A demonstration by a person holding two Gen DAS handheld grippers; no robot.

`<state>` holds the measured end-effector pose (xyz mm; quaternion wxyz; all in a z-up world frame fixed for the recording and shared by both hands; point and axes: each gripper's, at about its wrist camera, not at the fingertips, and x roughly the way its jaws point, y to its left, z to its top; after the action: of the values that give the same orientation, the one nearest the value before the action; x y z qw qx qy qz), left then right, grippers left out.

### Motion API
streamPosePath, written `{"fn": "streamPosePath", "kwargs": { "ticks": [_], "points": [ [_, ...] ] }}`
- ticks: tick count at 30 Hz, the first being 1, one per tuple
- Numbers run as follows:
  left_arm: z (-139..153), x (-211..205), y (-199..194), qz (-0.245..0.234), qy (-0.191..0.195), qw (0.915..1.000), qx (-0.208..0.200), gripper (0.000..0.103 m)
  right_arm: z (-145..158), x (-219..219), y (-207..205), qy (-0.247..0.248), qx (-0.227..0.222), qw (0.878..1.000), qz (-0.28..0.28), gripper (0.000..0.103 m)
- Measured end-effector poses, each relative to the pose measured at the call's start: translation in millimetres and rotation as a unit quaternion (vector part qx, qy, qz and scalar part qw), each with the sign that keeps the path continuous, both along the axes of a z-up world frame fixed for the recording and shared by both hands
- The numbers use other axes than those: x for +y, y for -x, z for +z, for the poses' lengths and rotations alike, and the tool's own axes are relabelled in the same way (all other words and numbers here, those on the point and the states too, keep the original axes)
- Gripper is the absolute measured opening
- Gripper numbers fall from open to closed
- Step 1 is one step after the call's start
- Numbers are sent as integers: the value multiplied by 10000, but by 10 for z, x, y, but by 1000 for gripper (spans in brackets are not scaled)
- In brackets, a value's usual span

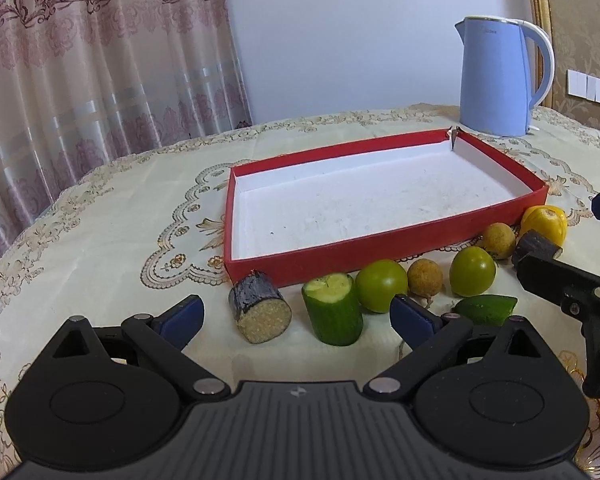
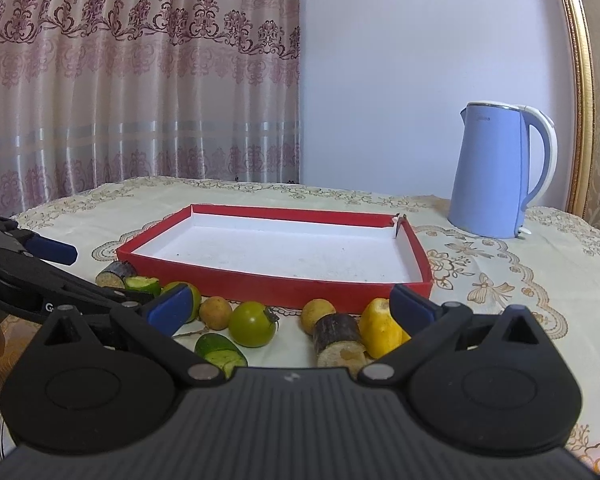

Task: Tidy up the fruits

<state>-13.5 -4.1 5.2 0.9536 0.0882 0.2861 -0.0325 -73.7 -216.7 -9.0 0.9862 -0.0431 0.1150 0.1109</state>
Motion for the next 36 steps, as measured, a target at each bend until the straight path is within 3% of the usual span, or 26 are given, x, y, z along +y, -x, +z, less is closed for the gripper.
{"fn": "streamPosePath", "kwargs": {
  "ticks": [36],
  "points": [
    [-41, 29, -60, 165, 129, 9996, 213, 100, -16, 22, -13, 63, 37, 10000, -36, 103]
  ]
}}
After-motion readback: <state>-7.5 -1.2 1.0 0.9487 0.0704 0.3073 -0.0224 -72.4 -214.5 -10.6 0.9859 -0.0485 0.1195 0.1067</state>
